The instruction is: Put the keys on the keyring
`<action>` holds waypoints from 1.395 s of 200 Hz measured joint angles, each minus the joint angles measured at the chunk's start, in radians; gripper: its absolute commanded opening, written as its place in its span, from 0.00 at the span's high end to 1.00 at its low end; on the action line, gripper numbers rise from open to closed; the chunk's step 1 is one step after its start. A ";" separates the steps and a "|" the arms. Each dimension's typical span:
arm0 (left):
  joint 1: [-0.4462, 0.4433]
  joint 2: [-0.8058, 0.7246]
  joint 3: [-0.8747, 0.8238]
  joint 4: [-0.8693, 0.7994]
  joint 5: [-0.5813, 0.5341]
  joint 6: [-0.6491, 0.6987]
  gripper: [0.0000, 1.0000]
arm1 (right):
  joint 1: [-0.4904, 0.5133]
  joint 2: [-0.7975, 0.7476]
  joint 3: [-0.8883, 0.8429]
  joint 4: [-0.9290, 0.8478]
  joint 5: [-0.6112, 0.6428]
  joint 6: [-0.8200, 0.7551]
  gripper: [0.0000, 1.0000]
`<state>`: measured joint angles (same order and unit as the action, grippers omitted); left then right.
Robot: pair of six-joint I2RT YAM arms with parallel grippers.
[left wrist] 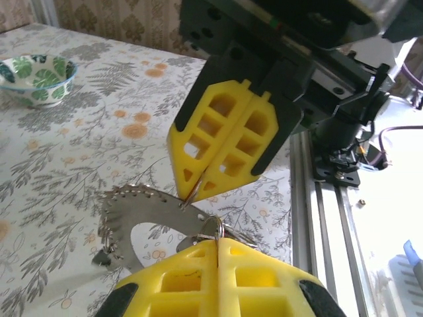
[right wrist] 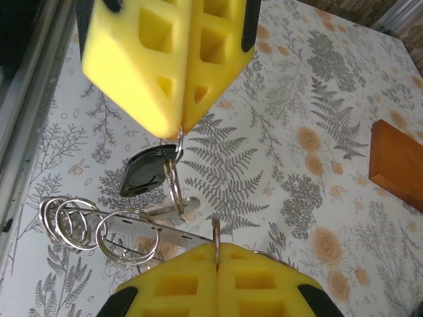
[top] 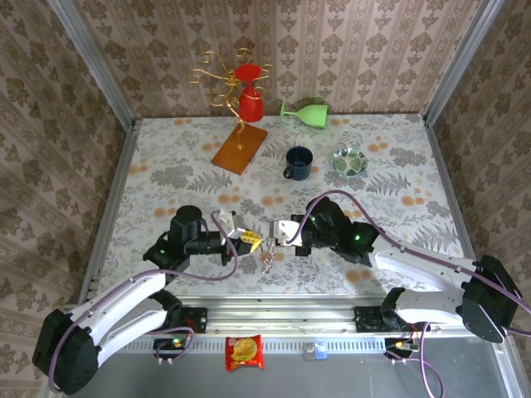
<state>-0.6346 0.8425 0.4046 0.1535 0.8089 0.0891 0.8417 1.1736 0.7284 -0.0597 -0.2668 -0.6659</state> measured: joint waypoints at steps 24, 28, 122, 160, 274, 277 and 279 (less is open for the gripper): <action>-0.021 0.000 0.000 0.025 -0.092 -0.047 1.00 | 0.000 0.000 0.000 0.002 0.035 0.011 1.00; -0.027 0.000 0.000 0.029 -0.114 -0.058 1.00 | 0.000 -0.001 0.000 0.002 0.039 0.015 1.00; -0.200 0.015 -0.030 0.180 -0.431 -0.394 1.00 | 0.009 0.023 0.001 0.011 0.038 0.112 1.00; -0.222 -0.030 -0.039 0.180 -0.508 -0.436 1.00 | 0.017 0.041 0.002 0.030 0.041 0.167 1.00; -0.221 -0.039 -0.041 0.177 -0.549 -0.468 1.00 | 0.066 0.062 0.025 0.117 0.092 0.294 1.00; -0.221 -0.039 -0.041 0.177 -0.548 -0.470 1.00 | 0.067 0.062 0.025 0.117 0.095 0.296 1.00; -0.221 -0.039 -0.041 0.177 -0.549 -0.471 1.00 | 0.067 0.063 0.025 0.117 0.097 0.298 1.00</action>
<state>-0.8558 0.8032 0.3637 0.3309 0.2604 -0.3820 0.9089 1.2366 0.7532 0.0578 -0.1703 -0.3683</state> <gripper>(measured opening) 0.053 0.063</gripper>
